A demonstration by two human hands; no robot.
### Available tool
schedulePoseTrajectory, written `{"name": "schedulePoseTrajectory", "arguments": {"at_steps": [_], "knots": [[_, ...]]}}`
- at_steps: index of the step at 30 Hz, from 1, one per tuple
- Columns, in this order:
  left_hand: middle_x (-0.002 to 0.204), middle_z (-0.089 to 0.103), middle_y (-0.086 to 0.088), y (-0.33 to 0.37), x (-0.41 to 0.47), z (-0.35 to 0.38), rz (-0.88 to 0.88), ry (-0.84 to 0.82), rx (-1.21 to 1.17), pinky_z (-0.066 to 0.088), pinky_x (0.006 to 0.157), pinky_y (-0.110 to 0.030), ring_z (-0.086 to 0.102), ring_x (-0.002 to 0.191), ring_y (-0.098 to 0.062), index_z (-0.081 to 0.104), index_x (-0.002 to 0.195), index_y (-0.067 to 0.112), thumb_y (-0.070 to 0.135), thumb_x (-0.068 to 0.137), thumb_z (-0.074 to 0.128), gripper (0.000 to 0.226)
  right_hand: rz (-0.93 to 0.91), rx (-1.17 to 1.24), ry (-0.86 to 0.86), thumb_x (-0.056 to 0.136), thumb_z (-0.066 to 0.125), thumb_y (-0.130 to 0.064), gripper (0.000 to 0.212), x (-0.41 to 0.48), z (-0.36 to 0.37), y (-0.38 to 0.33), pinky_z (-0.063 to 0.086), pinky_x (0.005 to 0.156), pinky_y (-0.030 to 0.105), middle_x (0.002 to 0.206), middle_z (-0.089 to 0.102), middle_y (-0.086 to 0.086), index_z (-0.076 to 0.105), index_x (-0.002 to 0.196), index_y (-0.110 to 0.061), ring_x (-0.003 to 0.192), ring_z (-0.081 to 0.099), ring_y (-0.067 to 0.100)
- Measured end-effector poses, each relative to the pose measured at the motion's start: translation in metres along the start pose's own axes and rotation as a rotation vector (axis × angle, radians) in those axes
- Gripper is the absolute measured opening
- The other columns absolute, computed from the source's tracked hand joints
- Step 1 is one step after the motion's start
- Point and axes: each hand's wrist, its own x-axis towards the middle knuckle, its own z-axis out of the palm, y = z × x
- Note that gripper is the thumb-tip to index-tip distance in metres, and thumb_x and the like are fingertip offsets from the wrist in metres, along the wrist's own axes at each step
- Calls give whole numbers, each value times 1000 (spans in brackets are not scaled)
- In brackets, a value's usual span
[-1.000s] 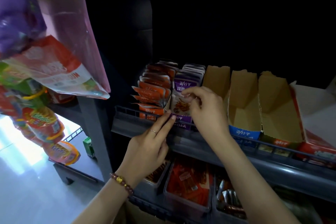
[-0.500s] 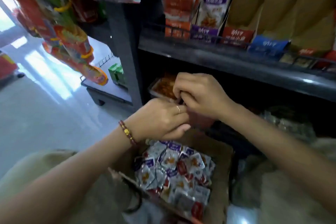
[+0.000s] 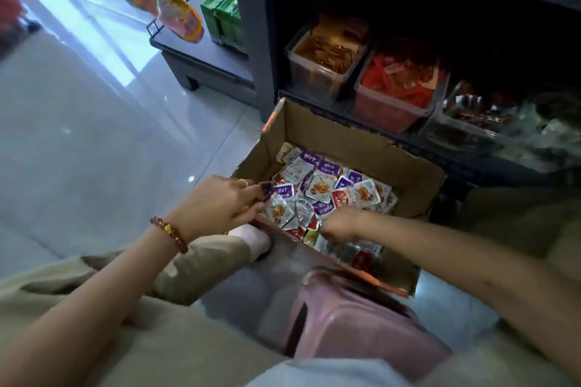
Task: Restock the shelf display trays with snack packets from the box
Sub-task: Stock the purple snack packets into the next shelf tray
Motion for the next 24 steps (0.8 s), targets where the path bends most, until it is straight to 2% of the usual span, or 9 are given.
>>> {"name": "schedulePoseTrajectory", "arguments": {"at_steps": [3,6,8,10,13,15,17,21,24], "knots": [[58,63,0,-16,-10,10,-143,1,-36,42,44,-24,59,46,-23,67,88,15,34,89,38,35,92,142,48,93,49,-12,40,33,0,-3,50,86,35,134,52,10,50,132,-14,112,56,28],[63,66,-1,-31,-10,11,-222,3,-44,44,43,-28,60,50,-24,67,90,17,34,87,35,37,142,206,134,96,44,-12,47,63,-16,-7,42,96,39,153,29,10,37,143,-10,132,39,31],[66,67,-1,-38,-6,10,-233,-7,-29,42,43,-27,61,50,-24,67,88,16,33,86,32,39,172,366,153,94,52,-13,56,86,-26,-13,41,101,40,156,22,10,32,146,-12,136,34,34],[66,67,-3,-43,3,6,-229,-13,-8,37,43,-25,60,50,-26,67,86,13,31,85,27,44,258,665,132,88,60,-9,66,107,-31,-18,46,97,39,153,26,11,30,147,-18,128,42,34],[67,66,-3,-47,17,-2,-212,1,24,38,42,-26,59,50,-26,65,87,12,28,87,25,44,322,977,92,88,60,-5,70,118,-31,-25,46,93,37,146,34,13,23,147,-10,118,48,32],[71,67,-1,-51,21,-6,-202,15,31,44,43,-29,60,52,-25,65,91,14,27,87,27,41,378,1115,76,87,66,-14,83,124,-22,-29,41,101,35,148,31,16,11,149,-5,127,42,35],[71,68,0,-56,19,-8,-208,13,26,42,43,-26,60,52,-25,66,91,14,26,84,28,40,476,1259,141,83,71,-22,93,129,-9,-33,43,97,34,151,30,12,7,150,-18,127,43,35],[67,67,1,-64,10,-5,-256,0,39,28,41,-18,57,45,-24,68,88,14,20,83,31,38,752,1436,322,86,58,-18,59,134,1,-38,48,88,36,147,39,3,31,135,-35,119,51,34],[69,67,0,-66,6,-1,-287,-9,37,37,40,-24,57,48,-26,67,91,14,24,83,23,46,778,1329,335,87,56,-12,46,138,3,-29,45,80,33,133,52,11,42,130,-19,116,54,35]]}}
